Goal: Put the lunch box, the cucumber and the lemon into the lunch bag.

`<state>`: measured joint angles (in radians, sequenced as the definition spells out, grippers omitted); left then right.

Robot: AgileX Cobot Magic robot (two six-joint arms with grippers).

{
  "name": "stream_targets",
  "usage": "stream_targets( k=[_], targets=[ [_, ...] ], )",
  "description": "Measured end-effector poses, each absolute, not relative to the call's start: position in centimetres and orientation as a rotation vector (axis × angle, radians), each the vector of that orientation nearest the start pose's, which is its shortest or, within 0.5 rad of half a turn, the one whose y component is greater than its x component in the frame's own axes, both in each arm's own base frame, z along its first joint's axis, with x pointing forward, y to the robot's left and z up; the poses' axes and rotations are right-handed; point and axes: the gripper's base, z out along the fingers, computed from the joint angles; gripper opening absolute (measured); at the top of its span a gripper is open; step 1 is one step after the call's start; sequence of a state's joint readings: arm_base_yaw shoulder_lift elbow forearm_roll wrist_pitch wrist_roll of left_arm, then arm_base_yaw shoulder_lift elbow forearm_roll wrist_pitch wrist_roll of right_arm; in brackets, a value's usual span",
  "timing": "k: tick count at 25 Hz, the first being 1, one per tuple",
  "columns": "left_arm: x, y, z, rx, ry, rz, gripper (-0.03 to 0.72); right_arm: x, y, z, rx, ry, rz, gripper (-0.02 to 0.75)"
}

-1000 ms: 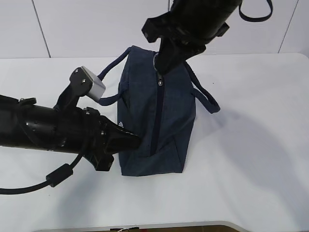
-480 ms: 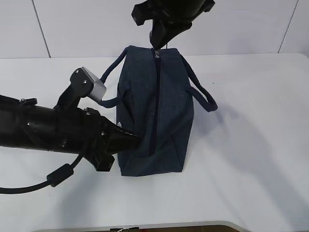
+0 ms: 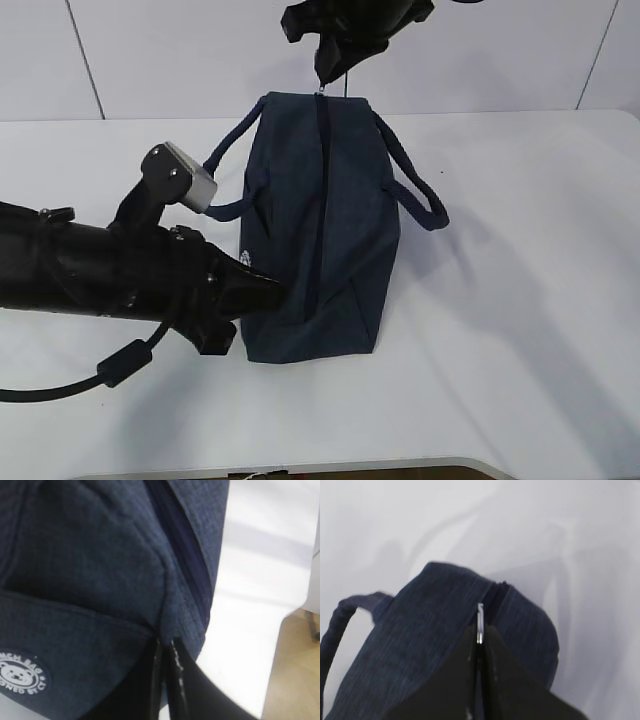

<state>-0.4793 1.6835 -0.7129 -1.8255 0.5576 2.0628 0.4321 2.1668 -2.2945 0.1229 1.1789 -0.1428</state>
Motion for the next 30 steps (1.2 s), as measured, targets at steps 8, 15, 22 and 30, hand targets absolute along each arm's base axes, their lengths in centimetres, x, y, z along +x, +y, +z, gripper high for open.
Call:
stream_targets(
  k=[8, 15, 22, 30],
  targets=[
    [24.4, -17.9, 16.3, 0.994, 2.079, -0.773, -0.023, 46.1, 21.2, 31.6, -0.673, 2.386, 0.224, 0.005],
    [24.3, -17.6, 16.0, 0.975, 2.104, -0.747, -0.023, 48.0, 19.4, 29.8, -0.611, 2.395, 0.203, 0.005],
    [24.7, -16.9, 15.5, 0.958, 2.161, -0.62, -0.023, 47.6, 18.0, 29.6, -0.64, 2.515, 0.177, 0.005],
    [27.2, -14.0, 16.1, 0.85, 2.196, -0.439, -0.023, 47.3, 17.6, 30.7, -0.732, 2.49, 0.147, 0.005]
  ],
)
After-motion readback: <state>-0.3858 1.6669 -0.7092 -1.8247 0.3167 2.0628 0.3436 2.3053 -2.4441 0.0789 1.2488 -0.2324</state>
